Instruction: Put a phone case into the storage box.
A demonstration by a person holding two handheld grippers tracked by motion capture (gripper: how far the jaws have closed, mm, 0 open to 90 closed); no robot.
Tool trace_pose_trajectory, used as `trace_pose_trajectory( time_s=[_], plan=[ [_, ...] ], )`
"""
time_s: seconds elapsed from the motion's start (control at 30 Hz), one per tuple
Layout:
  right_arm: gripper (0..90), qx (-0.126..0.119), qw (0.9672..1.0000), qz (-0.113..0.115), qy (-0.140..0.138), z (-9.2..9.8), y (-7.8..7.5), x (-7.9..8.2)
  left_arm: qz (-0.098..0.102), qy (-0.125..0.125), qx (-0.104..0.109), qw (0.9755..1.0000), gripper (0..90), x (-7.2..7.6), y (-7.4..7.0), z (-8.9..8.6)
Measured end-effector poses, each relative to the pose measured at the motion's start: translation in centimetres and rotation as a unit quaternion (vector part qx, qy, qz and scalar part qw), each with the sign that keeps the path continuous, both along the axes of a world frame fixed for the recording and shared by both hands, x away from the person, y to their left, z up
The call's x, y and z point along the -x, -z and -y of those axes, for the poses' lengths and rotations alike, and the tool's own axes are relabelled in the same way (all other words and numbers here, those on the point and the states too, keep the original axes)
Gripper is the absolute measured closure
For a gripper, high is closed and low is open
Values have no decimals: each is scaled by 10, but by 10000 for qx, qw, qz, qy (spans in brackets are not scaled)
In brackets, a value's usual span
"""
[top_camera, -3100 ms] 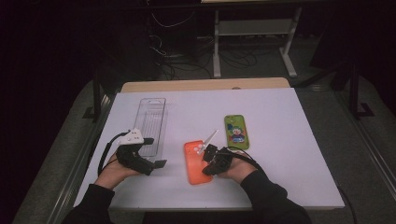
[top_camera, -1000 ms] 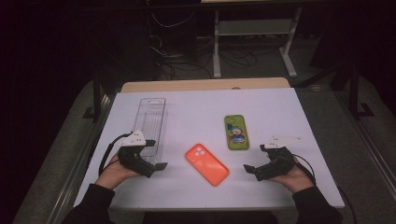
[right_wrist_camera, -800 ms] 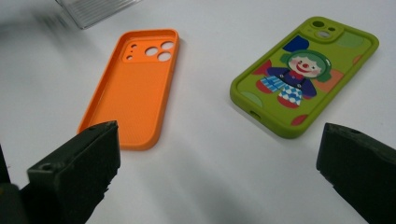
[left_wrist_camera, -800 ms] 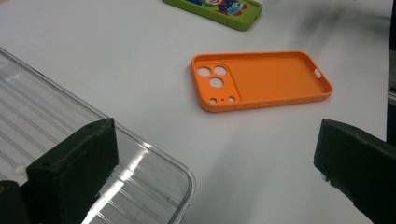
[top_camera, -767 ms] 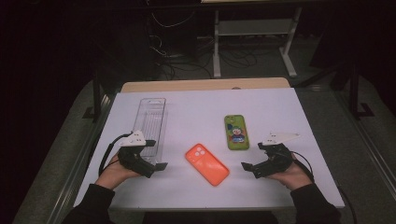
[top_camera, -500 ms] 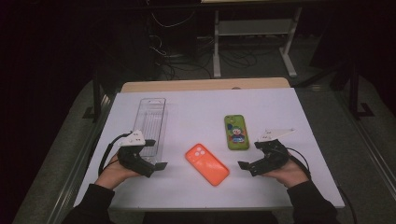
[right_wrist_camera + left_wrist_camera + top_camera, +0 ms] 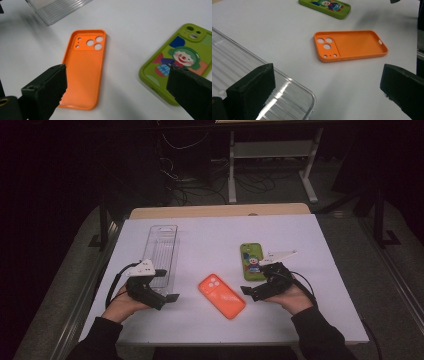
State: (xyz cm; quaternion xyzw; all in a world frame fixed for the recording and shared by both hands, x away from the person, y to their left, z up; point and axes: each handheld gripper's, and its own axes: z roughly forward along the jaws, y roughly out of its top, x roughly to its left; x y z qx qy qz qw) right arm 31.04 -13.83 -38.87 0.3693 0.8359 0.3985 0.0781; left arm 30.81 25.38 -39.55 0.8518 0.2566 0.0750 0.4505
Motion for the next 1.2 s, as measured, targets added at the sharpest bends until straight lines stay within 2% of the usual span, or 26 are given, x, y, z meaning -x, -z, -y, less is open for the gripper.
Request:
trace_pose_trajectory(
  time_s=[0.27,0.53,0.73,0.9,1.2],
  plan=[
    [11,45,9999,-108,-20,-25,2,-5,17,-7,23,10000,0,0,0,0],
    [11,221,9995,-195,-102,-48,9,-8,31,13,19,10000,0,-1,0,-1],
    [12,359,9988,-313,-145,-64,17,-8,15,9,22,10000,0,0,0,-1],
    [14,590,9975,-364,-141,-80,30,-11,15,10,27,10000,0,-1,0,-1],
    [16,806,9953,-484,-229,-101,46,-8,28,3,18,10000,0,-1,0,-2]
  ],
)
